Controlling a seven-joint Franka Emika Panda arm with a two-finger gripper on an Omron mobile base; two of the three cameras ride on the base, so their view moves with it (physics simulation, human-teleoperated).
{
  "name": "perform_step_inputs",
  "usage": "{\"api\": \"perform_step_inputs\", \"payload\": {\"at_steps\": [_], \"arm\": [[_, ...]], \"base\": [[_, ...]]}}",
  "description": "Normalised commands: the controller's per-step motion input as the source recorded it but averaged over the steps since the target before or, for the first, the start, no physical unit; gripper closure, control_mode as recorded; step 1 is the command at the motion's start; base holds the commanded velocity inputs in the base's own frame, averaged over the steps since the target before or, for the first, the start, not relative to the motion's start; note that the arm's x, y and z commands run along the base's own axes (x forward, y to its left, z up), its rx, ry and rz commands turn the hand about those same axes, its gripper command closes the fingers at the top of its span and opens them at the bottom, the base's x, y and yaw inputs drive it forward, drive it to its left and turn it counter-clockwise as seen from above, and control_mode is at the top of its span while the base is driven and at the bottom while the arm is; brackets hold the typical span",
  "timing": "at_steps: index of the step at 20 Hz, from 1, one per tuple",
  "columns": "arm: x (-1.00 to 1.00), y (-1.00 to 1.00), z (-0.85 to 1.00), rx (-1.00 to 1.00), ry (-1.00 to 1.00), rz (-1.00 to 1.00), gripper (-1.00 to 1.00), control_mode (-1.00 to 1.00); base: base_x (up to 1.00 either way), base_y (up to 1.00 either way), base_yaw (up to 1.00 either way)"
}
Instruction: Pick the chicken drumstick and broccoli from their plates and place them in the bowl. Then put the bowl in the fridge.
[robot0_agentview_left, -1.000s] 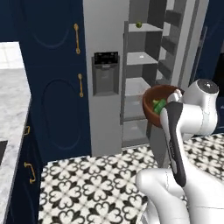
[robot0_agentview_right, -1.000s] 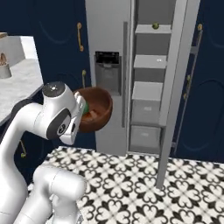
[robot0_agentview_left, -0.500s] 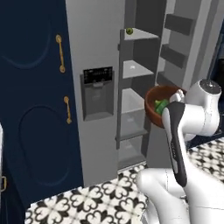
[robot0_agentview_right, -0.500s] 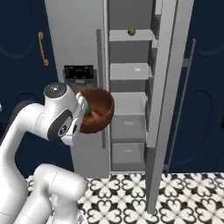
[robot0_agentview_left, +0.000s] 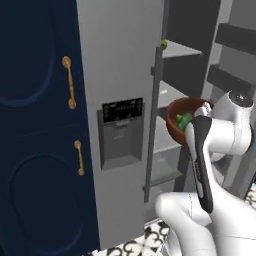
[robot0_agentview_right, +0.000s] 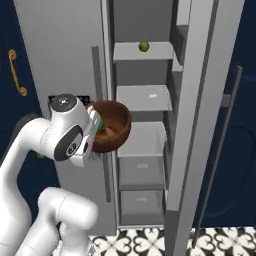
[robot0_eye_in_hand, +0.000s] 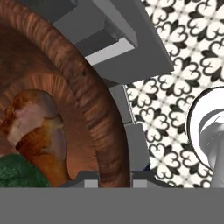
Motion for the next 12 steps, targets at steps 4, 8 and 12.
{"api": "perform_step_inputs", "payload": {"at_steps": [4, 8, 12], "arm": [[0.00, 0.00, 0.00, 0.00, 0.00, 0.00, 1.00, 1.00], [0.00, 0.00, 0.00, 0.00, 0.00, 0.00, 1.00, 1.00], [0.00, 0.00, 0.00, 0.00, 0.00, 0.00, 1.00, 1.00]], "base": [[0.76, -0.56, 0.00], [0.85, 0.00, 0.00], [0.93, 0.01, 0.00]]}}
